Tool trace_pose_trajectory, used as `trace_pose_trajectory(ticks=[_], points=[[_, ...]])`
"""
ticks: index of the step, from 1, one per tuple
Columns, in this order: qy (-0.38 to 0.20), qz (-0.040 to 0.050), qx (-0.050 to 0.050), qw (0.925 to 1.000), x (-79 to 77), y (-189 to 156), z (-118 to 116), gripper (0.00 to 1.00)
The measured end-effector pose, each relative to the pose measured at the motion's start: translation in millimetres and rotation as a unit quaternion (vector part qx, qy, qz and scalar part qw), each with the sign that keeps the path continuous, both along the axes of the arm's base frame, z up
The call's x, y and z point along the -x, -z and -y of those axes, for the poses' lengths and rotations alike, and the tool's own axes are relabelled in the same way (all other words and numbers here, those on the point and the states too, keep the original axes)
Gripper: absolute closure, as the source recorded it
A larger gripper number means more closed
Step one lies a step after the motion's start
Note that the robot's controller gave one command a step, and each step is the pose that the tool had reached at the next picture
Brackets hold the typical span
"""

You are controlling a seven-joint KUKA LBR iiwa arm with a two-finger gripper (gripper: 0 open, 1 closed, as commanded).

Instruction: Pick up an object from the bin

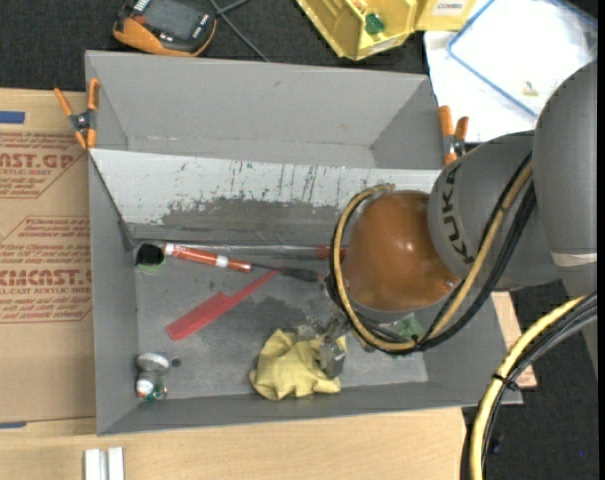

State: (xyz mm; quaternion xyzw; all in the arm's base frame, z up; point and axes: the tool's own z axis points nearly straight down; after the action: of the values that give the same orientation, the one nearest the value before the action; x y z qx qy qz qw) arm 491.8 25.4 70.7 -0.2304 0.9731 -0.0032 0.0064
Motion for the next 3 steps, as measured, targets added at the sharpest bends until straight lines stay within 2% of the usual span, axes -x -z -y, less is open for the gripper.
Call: trace_pose_trajectory(ticks=[1, 2, 3], points=[[-0.001, 0.0001, 0.0, 1.0, 1.0, -3.4, -0.3, 1.0], [-0.118, 0.0017, 0.001, 0.993, -6.7, -31.3, -15.9, 1.0], [-0.017, -0.0017, 0.0, 0.9999, -4.0, -11.8, -11.2, 0.0]])
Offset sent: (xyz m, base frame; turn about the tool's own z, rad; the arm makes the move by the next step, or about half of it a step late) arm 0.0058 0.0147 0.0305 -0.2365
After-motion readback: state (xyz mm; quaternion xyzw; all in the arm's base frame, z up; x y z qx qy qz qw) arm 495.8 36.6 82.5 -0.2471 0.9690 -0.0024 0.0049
